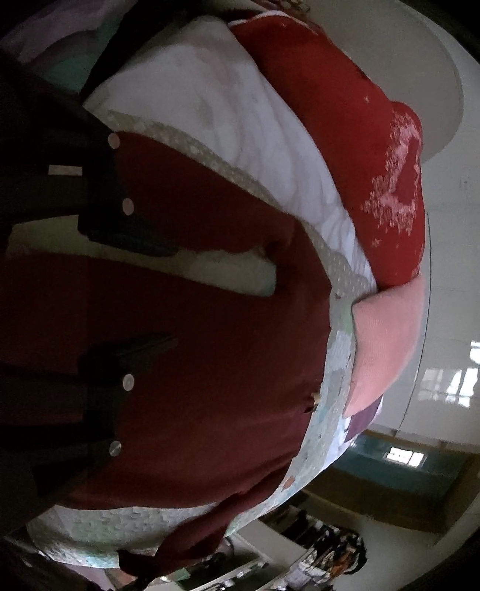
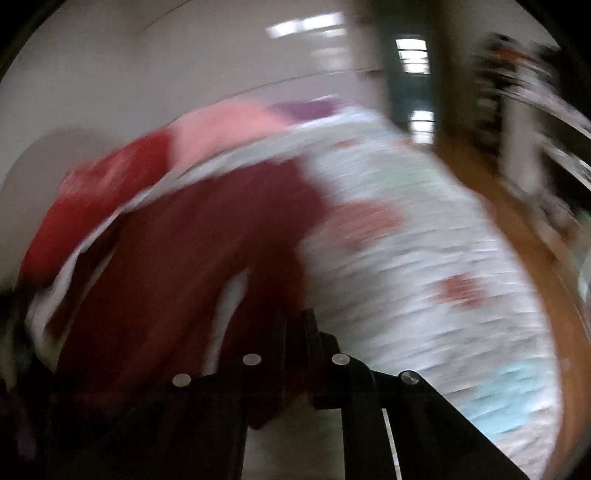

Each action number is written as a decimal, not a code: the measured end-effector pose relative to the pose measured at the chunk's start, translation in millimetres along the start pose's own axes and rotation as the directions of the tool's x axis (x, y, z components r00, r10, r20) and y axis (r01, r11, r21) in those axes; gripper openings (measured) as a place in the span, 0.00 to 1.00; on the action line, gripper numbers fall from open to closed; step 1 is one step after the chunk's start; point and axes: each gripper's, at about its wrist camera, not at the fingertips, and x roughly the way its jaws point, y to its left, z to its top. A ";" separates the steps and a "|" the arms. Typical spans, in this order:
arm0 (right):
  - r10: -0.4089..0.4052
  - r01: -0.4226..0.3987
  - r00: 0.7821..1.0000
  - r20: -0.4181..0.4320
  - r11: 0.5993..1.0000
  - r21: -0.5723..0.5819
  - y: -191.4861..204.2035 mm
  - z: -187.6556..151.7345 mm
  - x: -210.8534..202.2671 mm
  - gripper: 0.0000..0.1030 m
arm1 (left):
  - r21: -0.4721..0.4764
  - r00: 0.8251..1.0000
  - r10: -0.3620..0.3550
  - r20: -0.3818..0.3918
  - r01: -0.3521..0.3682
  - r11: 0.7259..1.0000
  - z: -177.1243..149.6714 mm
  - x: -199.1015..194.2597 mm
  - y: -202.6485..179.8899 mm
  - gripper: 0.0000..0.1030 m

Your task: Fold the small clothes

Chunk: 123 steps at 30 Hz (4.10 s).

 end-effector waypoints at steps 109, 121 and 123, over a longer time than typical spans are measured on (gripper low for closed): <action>0.448 -0.460 0.743 -0.497 0.881 0.106 345.2 95.6 289.5 0.14 | -0.180 0.995 -0.103 -0.004 0.100 0.979 -30.0 2.2 118.4 0.41; 0.485 -0.618 0.740 -0.466 0.763 -0.188 368.1 83.9 160.3 0.46 | -0.339 0.993 0.081 0.081 -0.049 0.940 -31.8 -53.4 183.2 0.47; 0.474 -0.664 0.709 -0.521 0.698 -0.267 381.3 53.8 138.7 0.46 | -0.359 0.988 0.117 0.098 -0.074 0.930 -32.3 -65.1 193.0 0.49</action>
